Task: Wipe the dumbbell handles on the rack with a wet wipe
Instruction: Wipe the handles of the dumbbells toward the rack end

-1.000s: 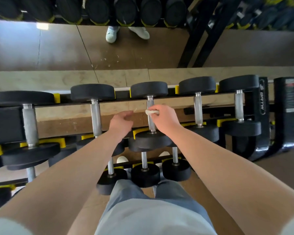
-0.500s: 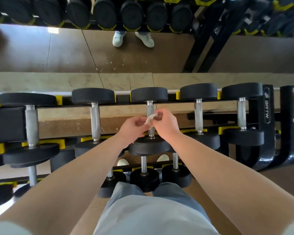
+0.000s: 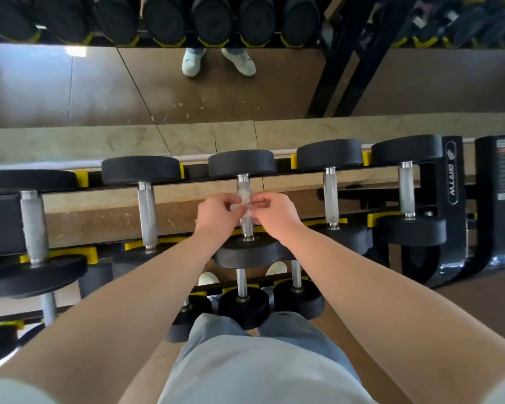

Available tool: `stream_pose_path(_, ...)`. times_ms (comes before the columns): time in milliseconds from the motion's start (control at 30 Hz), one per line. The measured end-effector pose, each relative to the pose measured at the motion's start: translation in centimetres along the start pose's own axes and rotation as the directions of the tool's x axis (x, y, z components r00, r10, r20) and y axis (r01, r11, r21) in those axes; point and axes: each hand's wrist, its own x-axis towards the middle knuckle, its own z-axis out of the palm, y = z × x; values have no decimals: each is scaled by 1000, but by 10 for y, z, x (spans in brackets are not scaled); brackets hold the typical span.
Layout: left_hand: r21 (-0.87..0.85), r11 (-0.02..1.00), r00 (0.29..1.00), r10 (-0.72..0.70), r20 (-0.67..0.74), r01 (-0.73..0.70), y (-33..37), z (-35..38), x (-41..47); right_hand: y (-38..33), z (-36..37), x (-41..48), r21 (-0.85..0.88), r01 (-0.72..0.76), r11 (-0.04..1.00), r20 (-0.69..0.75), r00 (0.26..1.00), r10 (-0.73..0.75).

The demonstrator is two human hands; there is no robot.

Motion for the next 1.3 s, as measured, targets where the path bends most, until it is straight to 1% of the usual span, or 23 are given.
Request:
stream_pose_path(100,194,981,991,-13,136,-13,-16,4,-11,0,-2,-1,4,-18,1000,15,1000,18)
stream_pose_path(167,241,970,982,-23,189,-23,-21,2,-12,2,-1,-1,17,-44,999,4,999,44)
stream_pose_path(233,141,990,990,-27,138,8,-17,1,-5,5,0,-1,30,-75,997,-7,997,75)
stream_pose_path(333,-86,994,996,-74,-43,70,3,-1,14,7,0,1,51,-95,994,-30,995,97)
stream_pose_path(433,-92,995,996,-51,-77,44,11,0,16,5,-2,3,89,-95,991,-64,993,101)
stream_pose_path(467,-48,998,998,-44,-54,41,7,0,13,5,-1,5,100,-94,991,-74,992,101)
stream_pose_path(500,54,998,999,-40,9,39,2,1,7,5,-1,5,107,-95,990,-77,992,104)
stream_pose_path(567,295,956,977,-57,205,-6,-11,6,-2,5,3,5,105,-110,988,-65,991,117)
stream_pose_path(600,354,935,957,-74,281,-31,-17,7,-3,5,4,4,102,-120,987,-51,991,126)
stream_pose_path(667,397,917,929,-117,350,-34,-14,4,2,7,7,3,100,-132,986,-30,990,136)
stream_pose_path(733,316,946,930,-178,320,73,-9,5,16,8,6,1,77,-144,987,-9,989,145)
stream_pose_path(800,-32,962,936,-256,243,272,1,4,33,10,3,1,50,-149,988,5,989,149)
stream_pose_path(833,-200,931,942,-264,208,306,7,2,42,12,0,1,42,-151,988,8,989,150)
stream_pose_path(867,-289,910,950,-253,183,298,12,0,49,13,-2,1,39,-151,988,10,988,151)
stream_pose_path(933,-297,914,954,-222,202,276,14,-1,55,16,-6,1,41,-151,988,16,988,151)
stream_pose_path(967,-236,933,946,-215,243,273,12,-1,53,17,-8,1,43,-153,987,14,988,153)
stream_pose_path(1033,86,977,898,-213,384,195,3,-1,42,20,-11,1,46,-162,986,11,987,162)
stream_pose_path(1067,282,954,855,-229,465,101,-1,-1,35,21,-12,1,42,-168,985,12,986,168)
stream_pose_path(1100,415,910,819,-247,519,12,-6,1,31,22,-12,1,32,-173,984,17,985,173)
stream_pose_path(1167,500,865,801,-265,537,-48,-11,6,33,23,-12,1,20,-179,984,30,984,178)
stream_pose_path(1233,438,899,804,-275,528,20,-11,3,42,22,-13,1,20,-184,983,44,982,183)
stream_pose_path(1267,315,942,819,-273,504,121,-10,0,50,20,-14,2,19,-187,982,50,981,186)
stream_pose_path(1300,110,964,843,-264,469,241,-7,-1,55,19,-14,2,19,-191,981,54,980,190)
